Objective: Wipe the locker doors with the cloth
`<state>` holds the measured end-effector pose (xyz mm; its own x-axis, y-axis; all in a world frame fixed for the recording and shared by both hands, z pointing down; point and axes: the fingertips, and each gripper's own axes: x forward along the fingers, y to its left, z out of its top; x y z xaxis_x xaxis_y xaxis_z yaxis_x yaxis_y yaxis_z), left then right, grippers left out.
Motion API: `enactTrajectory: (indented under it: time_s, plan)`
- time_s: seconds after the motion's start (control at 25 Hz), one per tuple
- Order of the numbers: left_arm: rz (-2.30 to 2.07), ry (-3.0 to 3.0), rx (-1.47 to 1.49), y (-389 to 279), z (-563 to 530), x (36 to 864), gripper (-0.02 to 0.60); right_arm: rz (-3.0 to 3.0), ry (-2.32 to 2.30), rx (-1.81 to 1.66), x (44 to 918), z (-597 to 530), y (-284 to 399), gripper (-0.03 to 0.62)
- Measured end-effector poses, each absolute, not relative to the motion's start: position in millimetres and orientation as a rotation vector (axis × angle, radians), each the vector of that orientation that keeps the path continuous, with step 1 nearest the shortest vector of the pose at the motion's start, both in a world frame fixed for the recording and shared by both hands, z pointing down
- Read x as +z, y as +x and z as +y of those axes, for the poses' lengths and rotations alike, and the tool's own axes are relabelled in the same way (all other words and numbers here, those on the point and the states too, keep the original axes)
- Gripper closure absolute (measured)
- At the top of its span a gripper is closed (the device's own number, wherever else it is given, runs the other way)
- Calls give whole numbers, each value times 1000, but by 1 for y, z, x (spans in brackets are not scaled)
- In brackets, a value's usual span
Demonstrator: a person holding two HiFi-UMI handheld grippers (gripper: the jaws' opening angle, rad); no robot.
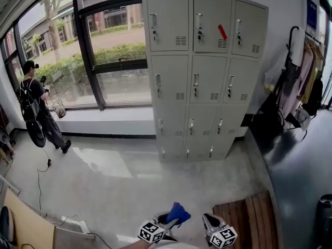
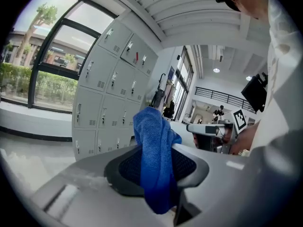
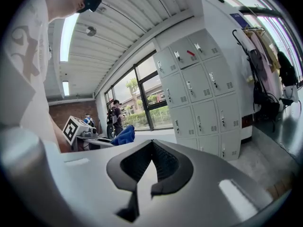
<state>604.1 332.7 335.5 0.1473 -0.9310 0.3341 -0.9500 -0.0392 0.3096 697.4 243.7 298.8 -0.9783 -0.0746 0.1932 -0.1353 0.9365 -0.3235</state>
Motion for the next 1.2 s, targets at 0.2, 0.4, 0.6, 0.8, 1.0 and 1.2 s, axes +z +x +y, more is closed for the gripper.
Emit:
enactTrajectory:
  time_s: [0.2,0.4,0.6,0.8,1.0,1.2]
  plan:
    - [-1752,2036,16,537,310,317,434,-2903,326,474,287,193,654,588]
    - [-1762,2021,-29,474,303,307,436,-2879,365,446,268,177,603,588]
    - [-1807,1972,-80,431,298,307,437,-2862,300,404,259,161,564,588]
    - [-1855,1929,-93,405,276,311,437,-2855,238,431,271,137,530,588]
    - [-1945,1846,-70,366,233,313,437,-2895,172,516,274,88,475,588]
    - [-2055,1798,71,330,167,311,439,-2936,101,521,265,18,434,588]
